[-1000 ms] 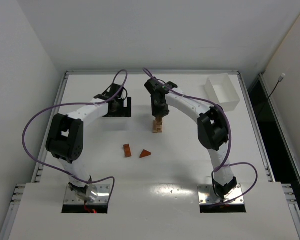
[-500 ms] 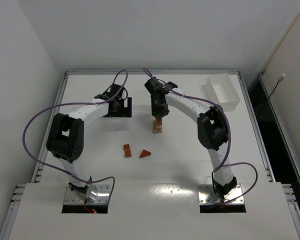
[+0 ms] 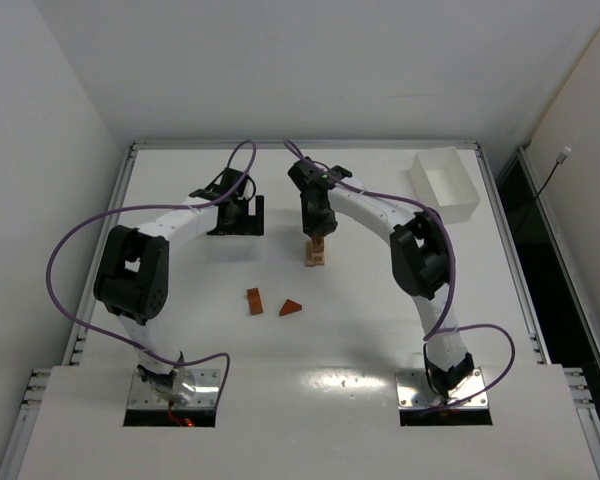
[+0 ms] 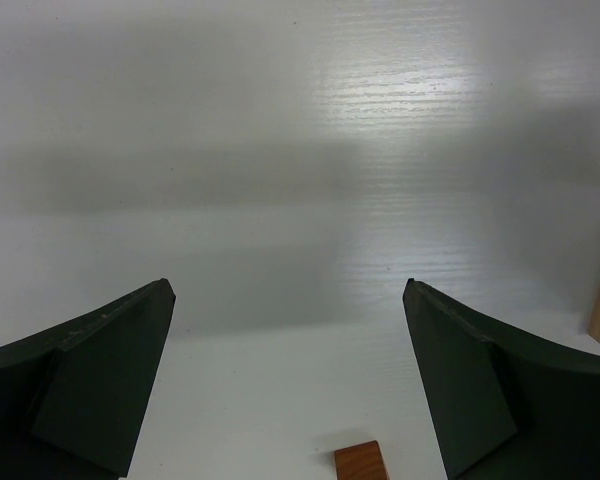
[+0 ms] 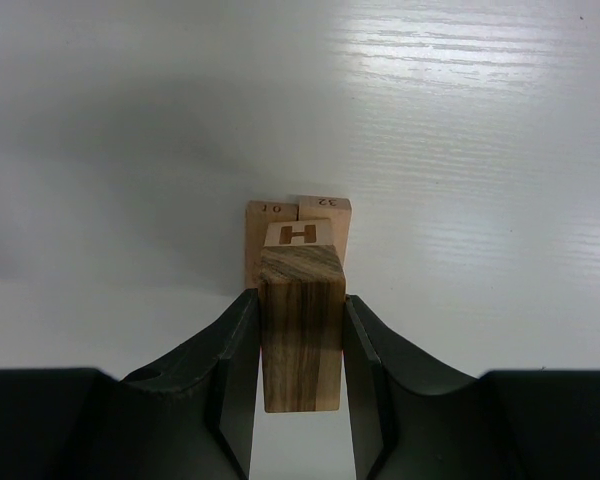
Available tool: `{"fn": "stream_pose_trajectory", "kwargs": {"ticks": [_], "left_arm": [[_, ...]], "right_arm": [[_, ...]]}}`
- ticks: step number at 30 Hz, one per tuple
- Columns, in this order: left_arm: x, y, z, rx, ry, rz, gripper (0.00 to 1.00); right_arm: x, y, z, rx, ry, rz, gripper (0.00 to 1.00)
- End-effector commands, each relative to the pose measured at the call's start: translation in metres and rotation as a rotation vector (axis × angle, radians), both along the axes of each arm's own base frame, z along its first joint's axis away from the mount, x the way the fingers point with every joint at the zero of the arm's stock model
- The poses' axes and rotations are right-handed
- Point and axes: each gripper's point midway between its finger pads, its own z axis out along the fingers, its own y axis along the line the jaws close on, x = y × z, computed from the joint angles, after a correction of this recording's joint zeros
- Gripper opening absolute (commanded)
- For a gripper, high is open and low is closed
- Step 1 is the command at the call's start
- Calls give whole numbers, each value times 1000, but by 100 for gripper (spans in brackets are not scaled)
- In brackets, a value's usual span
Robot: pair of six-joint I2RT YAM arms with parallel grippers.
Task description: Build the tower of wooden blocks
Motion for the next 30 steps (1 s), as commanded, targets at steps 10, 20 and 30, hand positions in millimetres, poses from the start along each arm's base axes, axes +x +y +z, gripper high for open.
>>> {"fn": "stream_pose_trajectory", "kwargs": {"ticks": [10,20,30], "left_arm": [[11,-9,9,-35,-30,0,99],[10,-9,5,-32,-22,0,99],[2,-5,13,-30,-39,5,99]], "right_arm": [[9,5,2,17,-31,2,23],[1,5,5,35,-24,40,63],[-16,34,69,260,-302,326,82]]}}
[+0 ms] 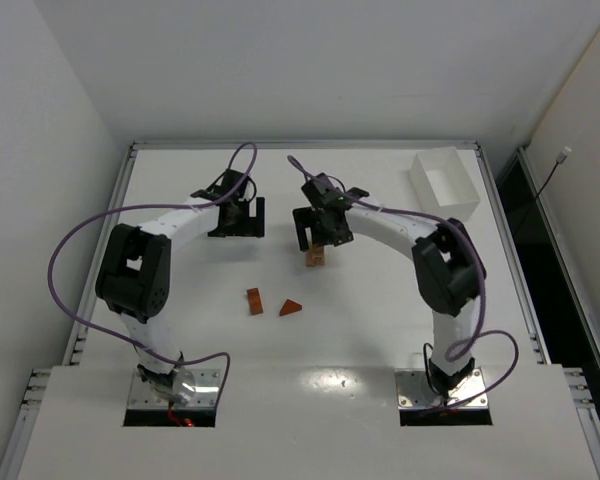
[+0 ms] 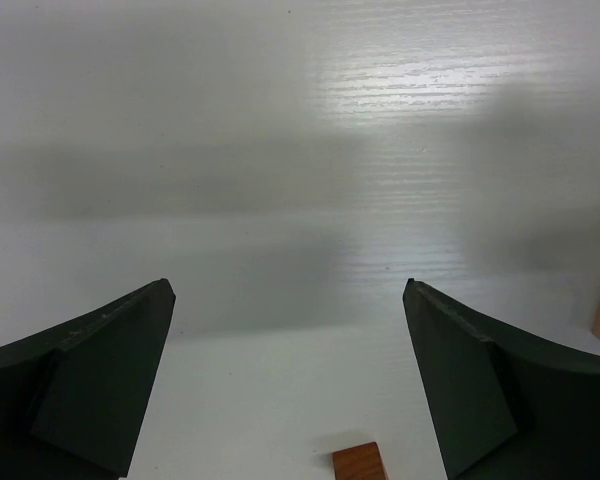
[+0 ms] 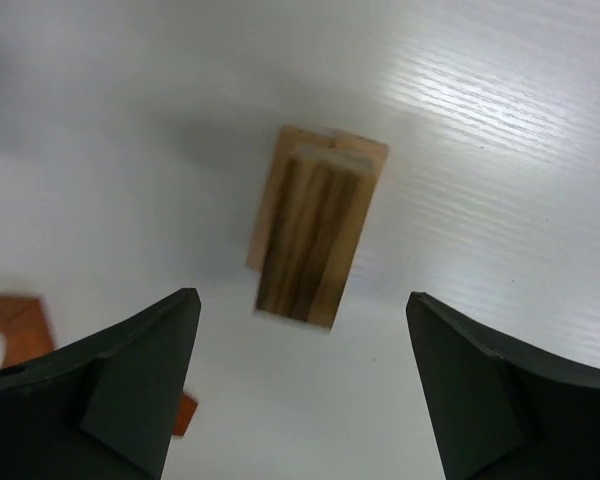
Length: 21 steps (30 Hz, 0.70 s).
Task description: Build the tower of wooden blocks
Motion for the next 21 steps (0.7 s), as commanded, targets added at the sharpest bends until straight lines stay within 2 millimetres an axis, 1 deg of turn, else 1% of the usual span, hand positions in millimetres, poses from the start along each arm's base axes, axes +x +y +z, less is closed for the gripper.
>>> {"fn": "stream_pose_trajectory", "kwargs": {"ticks": [1,2,3,4,5,6,7,8,9,10,11,12,13,14,15,16,17,18,19,20,21], "left_arm": [[1,-2,20,-23,-56,9,99],[1,-2,23,-28,-70,9,99],[-2,-1,20,-25,-62,9,99],[-6,0,18,-23,-56,9,99],[-6,1,23,-22,-68,2,99],[-9,2,18,-18,-57,2,99],[-12,3,19,-13,-57,-6,99],[-12,4,19,-5,-58,-19,99],[-16,4,22,-8,-65,-36,99],[-23,0,18,-27,-46,-73,99],[-28,-3,19,-37,-41,-106,99],[-35,-10,22,-68,-31,-164,99],[-43,-14,18,-88,-15,-199,99],[-50,-18,18,-103,-2,-243,99],[-60,-24,20,-144,17,-281,99],[-67,-32,20,-146,29,-328,99],[-72,-37,22,-153,35,-345,99],[-80,-40,24,-154,40,-371,99],[-87,-44,22,-150,61,-387,99],[-93,-44,22,-159,73,-393,99],[-102,-46,21,-168,96,-400,96]], "right_arm": [[22,43,118,270,-382,186,82],[14,39,114,273,-394,220,82],[10,41,125,268,-448,287,82],[9,38,134,268,-482,305,82],[4,37,150,284,-521,333,81],[2,33,153,264,-543,364,81],[1,28,159,244,-561,376,81],[-4,23,174,236,-593,397,81],[-6,17,183,218,-625,408,81],[-8,10,187,178,-659,445,81],[-10,0,194,143,-689,446,81],[-16,-14,209,105,-748,455,81],[-16,-27,215,71,-768,433,81],[-16,-49,208,-17,-765,378,81],[-15,-80,217,-126,-795,304,82],[-18,-92,215,-178,-792,294,84],[-19,-107,209,-236,-773,283,85],[-23,-120,209,-297,-769,274,85],[-26,-132,205,-330,-739,260,85],[-30,-142,195,-358,-710,247,85],[-34,-145,192,-362,-702,250,85]]}}
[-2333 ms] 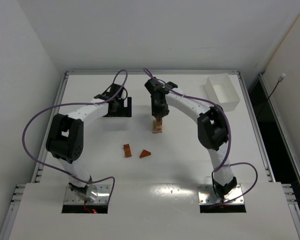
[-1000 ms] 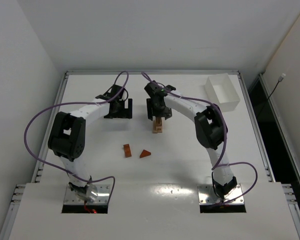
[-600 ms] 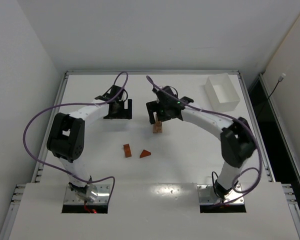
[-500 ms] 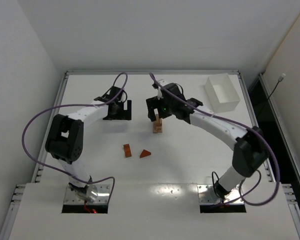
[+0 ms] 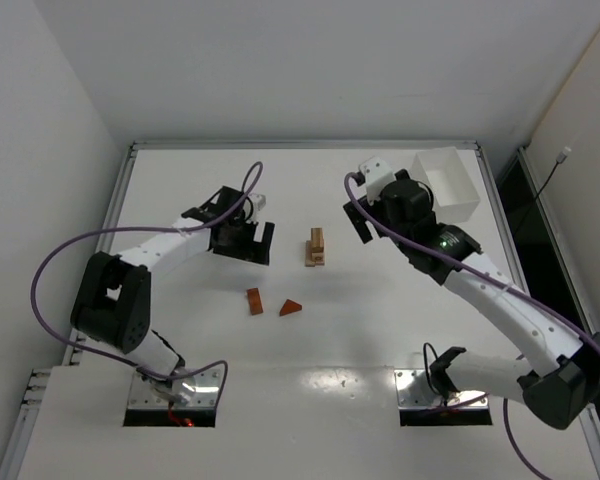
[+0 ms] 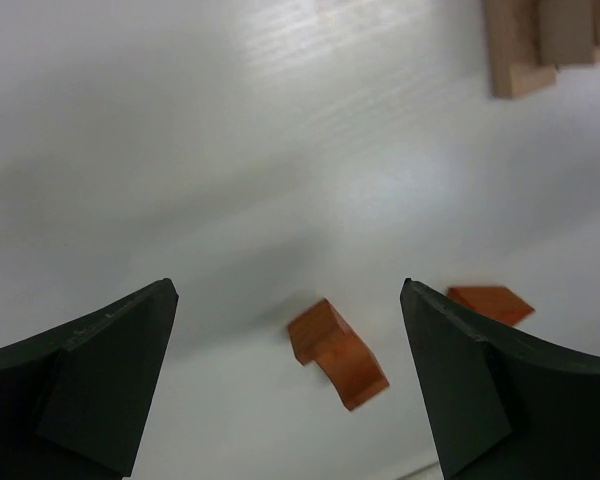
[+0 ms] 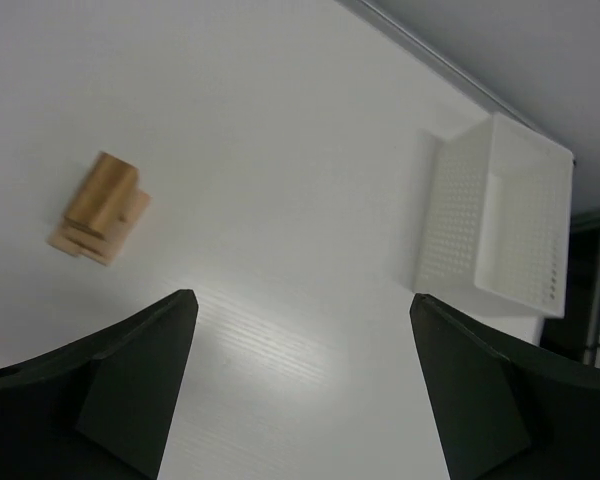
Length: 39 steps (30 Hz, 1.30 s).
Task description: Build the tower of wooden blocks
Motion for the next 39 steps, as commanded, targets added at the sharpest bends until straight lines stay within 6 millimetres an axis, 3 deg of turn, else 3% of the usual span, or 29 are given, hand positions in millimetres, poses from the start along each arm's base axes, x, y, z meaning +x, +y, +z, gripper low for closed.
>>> {"fn": "stream_pose_trajectory", "kwargs": {"ticks": [1,2,10,16,19,23,27,33,39], "left_arm": [[-34,-12,5,-41,52,-97,92],[-38,-14,10,-63,55,-94,91],[-85,-5,6,-61,248,-68,88],[-99,-8,2,-69,359,-40,86],[-100,-8,-5,-56,402,-25,83],[-88,-12,-11,-38,432,-9,78],[-77,-14,-20,-19,453,8,76],[-76,-6,-35,39,481,48,70],[-70,-9,-43,48,501,49,58]], "right_arm": [[-12,-49,-14,-162,18,-113,85],[-17,-50,-22,-156,32,-108,85],[-29,-72,-27,-133,69,-148,85],[-30,-82,-13,-99,84,-185,85],[-29,-81,-2,-76,84,-183,85],[-30,-84,8,-45,91,-193,85],[-31,-87,7,-38,107,-192,85],[-31,-89,9,-19,114,-196,85],[-31,-87,8,-6,129,-191,85]]}}
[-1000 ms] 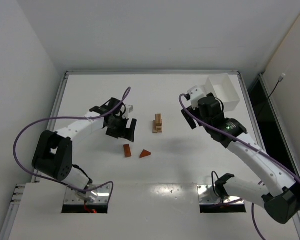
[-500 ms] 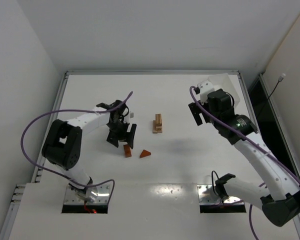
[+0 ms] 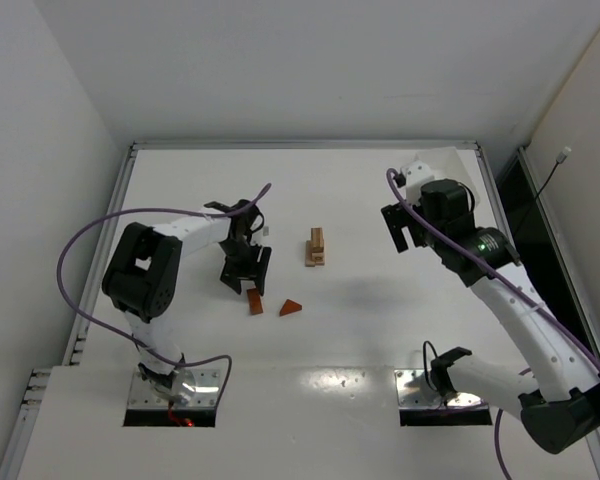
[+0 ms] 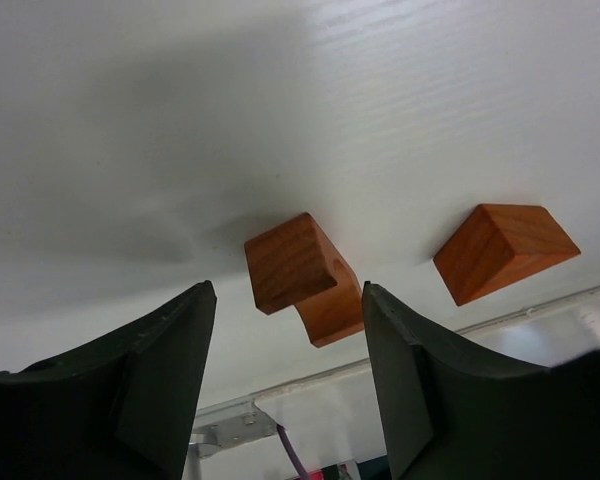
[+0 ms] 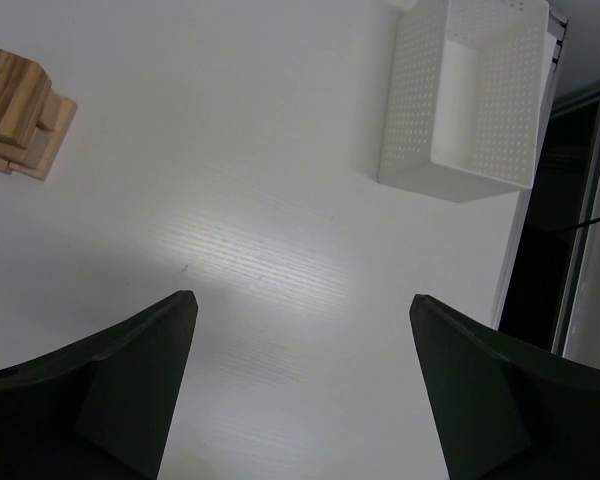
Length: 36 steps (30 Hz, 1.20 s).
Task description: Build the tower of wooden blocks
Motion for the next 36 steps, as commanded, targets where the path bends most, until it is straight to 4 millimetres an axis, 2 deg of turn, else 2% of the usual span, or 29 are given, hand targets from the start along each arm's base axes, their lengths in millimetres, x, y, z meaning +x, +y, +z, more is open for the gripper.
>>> {"fn": "stream_pose_trajectory", "kwargs": {"ticks": [1,9,12,13,16,18,21,22,23,24,25,27,28,31,33,36], "left_arm": [[11,-2,1,15,-9,15,56],[16,-6,-9,22,30,14,52],[13,-5,-11,26,38,14,43],[10,-3,-13,30,48,14,37],[8,-3,-12,30,50,23,25],[4,-1,-14,35,60,23,21],[6,-2,-7,22,31,32,12],[4,-3,-3,8,27,31,9],[7,-5,-1,0,9,31,9],[8,-5,1,-4,0,31,11],[9,-7,9,-29,-23,8,30],[16,-12,22,-59,-74,-3,45],[20,-14,30,-71,-101,-3,68],[23,-9,47,-73,-175,-25,80],[23,-10,55,-95,-210,-79,82],[10,-22,65,-200,-225,-245,83]], "right_arm": [[5,3,17,42,-33,-6,85],[5,2,18,47,-31,-8,85],[5,-1,15,43,-22,-18,85],[5,-1,15,43,-22,-18,85],[6,-1,12,39,-14,-18,85],[7,-1,10,32,-14,-13,85],[7,-1,10,32,-14,-12,85],[7,-1,4,25,3,-13,85],[7,-1,4,25,3,-13,85],[7,1,3,30,5,-5,87],[7,3,3,36,8,4,87],[6,2,-1,33,18,4,87],[6,4,-2,38,20,12,87],[4,7,-7,45,36,28,87],[3,7,-12,41,46,28,87],[-3,7,-14,48,48,38,87]]}}
